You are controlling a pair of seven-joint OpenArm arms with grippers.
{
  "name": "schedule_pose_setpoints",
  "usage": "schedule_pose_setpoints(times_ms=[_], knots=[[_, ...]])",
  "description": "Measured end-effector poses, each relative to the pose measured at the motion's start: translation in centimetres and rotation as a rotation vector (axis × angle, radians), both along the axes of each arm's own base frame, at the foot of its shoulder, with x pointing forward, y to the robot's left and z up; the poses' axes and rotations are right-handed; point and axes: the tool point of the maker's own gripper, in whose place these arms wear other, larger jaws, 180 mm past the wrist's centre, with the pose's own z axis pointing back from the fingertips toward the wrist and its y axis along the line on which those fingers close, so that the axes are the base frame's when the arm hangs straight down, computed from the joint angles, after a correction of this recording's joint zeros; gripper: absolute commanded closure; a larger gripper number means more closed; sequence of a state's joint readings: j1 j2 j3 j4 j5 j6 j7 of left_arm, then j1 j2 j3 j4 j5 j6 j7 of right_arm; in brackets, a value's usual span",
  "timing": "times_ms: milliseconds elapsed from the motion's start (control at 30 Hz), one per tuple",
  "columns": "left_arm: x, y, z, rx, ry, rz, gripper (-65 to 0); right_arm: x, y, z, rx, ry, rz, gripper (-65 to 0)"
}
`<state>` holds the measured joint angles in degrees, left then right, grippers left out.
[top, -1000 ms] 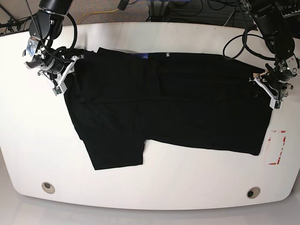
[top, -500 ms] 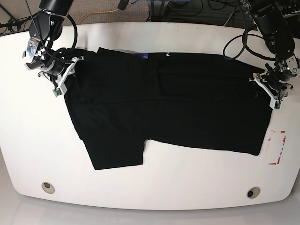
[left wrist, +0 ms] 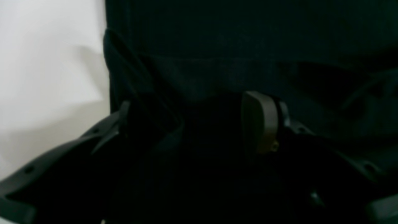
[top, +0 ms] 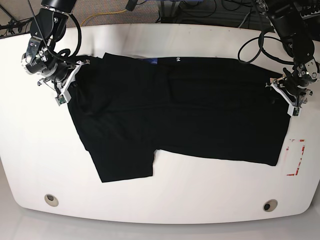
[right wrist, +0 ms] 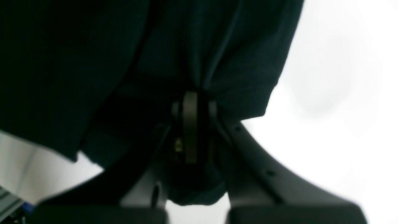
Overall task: Fold the T-shirt properly
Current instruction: 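Shift the right gripper along the shirt edge toward the sleeve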
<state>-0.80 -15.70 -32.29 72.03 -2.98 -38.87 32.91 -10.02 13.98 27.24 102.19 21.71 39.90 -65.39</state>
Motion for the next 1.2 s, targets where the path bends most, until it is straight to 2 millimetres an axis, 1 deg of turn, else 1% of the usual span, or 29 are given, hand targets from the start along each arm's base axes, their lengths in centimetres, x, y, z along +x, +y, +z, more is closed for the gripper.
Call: schedule_pose_setpoints(times_ms=[133,233,333,400,500,533,567,600,667,700,800,900,1033,1167,1200], knots=[[0.0,0.0,0.0,0.001,0.001,0.001,-40.0,-0.7,0.0,0.4,-0.028,0.018,0.012,-0.3],[0.0,0.0,0.0,0.000,0.001,-0.001,-40.0,-0.9,0.1,1.0,-0.046,0.005,0.023,-0.6],[0.2,0.0,0.0,0.000,0.001,0.000,-40.0,-1.5,0.8,1.5,-0.035,-0.010,0.040,-0.6],[0.3,0.0,0.0,-0.002,0.001,0.001,-40.0,-2.2,1.4,1.5,0.000,-0.004,0.051,-0.6],[0.4,0.0,-0.3,-0.014,0.002,0.007,-40.0,-2.4,2.2,1.5,0.043,-0.004,0.059,-1.1],[0.4,0.0,-0.3,-0.015,0.001,0.007,-40.0,-2.3,2.3,1.6,0.047,-0.008,0.060,-2.9],[0.5,0.0,-0.3,-0.015,-0.001,0.007,-40.0,-2.3,2.3,1.6,0.048,-0.009,0.060,-6.2],[0.5,0.0,-0.2,-0.016,-0.003,0.007,-40.0,-2.2,2.3,1.5,0.052,-0.008,0.058,-11.3],[0.5,0.0,-0.2,-0.017,-0.007,0.007,-40.0,-2.1,2.3,1.0,0.069,0.000,0.046,-17.0],[0.5,0.0,-0.2,-0.017,-0.007,0.007,-40.0,-1.9,2.3,0.7,0.081,0.004,0.040,-18.7],[0.5,0.0,-0.3,-0.018,-0.006,0.008,-40.0,-1.7,2.1,-0.6,0.103,0.044,0.020,-18.7],[0.5,0.0,-0.3,-0.018,-0.006,0.008,-40.0,-0.9,1.9,-0.7,0.115,0.038,0.010,-19.0],[0.5,0.0,-0.2,-0.017,-0.006,0.008,-40.0,0.4,1.6,-0.3,0.120,0.014,0.004,-19.2],[0.5,0.0,-0.3,-0.018,-0.006,0.008,-40.0,0.9,1.4,-1.6,0.156,0.048,-0.022,-19.3],[0.5,0.0,-0.3,-0.018,-0.005,0.008,-40.0,1.0,1.5,-1.7,0.168,0.042,-0.025,-19.3]])
